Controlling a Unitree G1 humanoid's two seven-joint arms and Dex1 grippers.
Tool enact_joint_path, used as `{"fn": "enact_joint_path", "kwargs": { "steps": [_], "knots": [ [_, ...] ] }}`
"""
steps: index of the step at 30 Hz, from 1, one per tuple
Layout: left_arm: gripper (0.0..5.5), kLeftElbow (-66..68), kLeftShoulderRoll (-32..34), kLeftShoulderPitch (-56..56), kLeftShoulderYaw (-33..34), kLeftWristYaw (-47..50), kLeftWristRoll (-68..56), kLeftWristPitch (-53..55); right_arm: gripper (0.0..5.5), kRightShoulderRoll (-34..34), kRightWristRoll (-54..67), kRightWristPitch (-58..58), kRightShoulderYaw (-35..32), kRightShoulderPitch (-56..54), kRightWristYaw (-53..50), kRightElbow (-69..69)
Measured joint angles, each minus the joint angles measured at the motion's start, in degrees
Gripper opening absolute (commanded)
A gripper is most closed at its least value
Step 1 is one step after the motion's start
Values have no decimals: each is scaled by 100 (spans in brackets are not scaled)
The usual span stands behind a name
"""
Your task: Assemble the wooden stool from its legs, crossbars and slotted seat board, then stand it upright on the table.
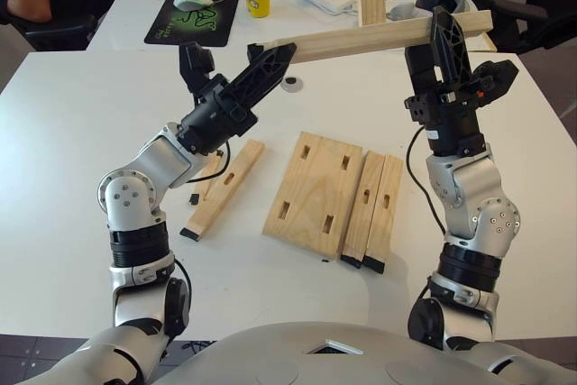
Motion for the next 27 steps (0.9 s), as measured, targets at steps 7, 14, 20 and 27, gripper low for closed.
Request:
{"fn": "enact_joint_path", "kwargs": {
  "steps": [7,14,20,27],
  "knots": [
    [321,-52,375,61,-110,-241,-25,342,206,-4,-553,-183,34,19,270,-101],
    [321,-110,1380,201,-230,-1066,238,932,206,-66,-883,-182,51,17,518,-103],
    [321,-282,2136,756,-731,-2286,1203,976,205,-287,-1291,-341,-172,22,529,72],
    [321,-460,2371,1039,-1395,-2886,2452,451,205,-659,-1294,17,-218,308,739,-105]
  ]
}}
